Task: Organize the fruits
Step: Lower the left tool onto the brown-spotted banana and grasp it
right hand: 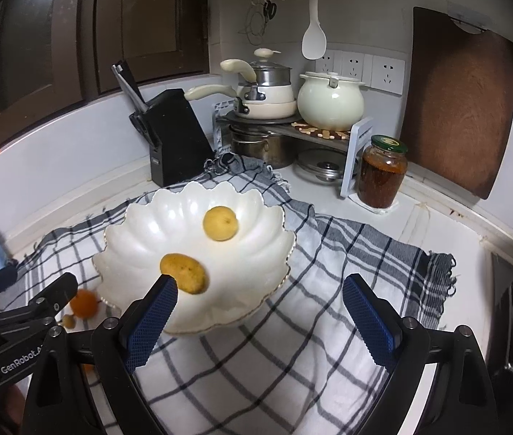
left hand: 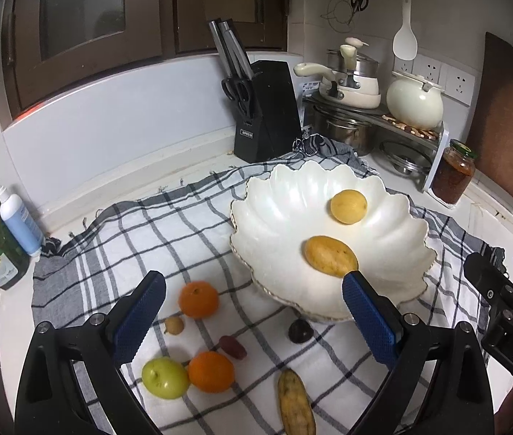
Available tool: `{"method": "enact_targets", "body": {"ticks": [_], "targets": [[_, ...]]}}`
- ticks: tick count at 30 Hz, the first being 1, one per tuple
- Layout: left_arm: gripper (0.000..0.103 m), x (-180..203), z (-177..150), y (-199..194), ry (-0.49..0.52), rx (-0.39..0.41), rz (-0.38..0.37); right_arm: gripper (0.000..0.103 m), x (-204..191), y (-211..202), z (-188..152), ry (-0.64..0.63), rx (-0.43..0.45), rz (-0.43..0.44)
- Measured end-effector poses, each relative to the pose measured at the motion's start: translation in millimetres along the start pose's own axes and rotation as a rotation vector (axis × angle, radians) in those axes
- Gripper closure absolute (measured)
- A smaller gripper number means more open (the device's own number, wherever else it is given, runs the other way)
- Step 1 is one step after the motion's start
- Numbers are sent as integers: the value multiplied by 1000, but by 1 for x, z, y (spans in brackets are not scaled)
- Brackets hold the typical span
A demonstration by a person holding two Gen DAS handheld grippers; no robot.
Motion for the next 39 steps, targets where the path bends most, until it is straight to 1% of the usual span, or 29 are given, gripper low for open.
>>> {"method": "enact_targets", "body": {"ticks": [6, 12, 22, 32, 35, 37, 38, 39], "targets": [[3, -1, -16, -7, 4, -6, 3, 10, 0, -9, -15, 3, 0, 11], [4, 0, -34, -7, 12, -19, 8, 10, 0, -14, -31, -1, 1, 2], [6, 4, -67, 2, 23, -33, 23, 10, 7, -5, -62, 15, -45, 6], [22, 6, -100, 21, 27, -77, 28, 10, 10, 10, -95, 23, -95, 20], [25, 4, -108, 25, 20, -87, 28, 10, 9, 15, -104, 25, -111, 29], [30, 4, -114, 29, 16, -94, 28, 10, 9, 18, -109, 24, -119, 33], [33, 4, -116, 29, 12, -95, 27, 10, 9, 19, -111, 23, -124, 34], [34, 3, -118, 31, 7, -95, 25, 10, 9, 21, -113, 23, -127, 35]]}}
Point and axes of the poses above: each gripper's, at about its wrist camera, not at the fingertips, and y roughly the way its jaws point, x to its right, z to its top, the point moved 5 cm from there along y, roughly the way its jaws point, and after that the axes turned 6 degrees about -y, right-handed, at the moved point
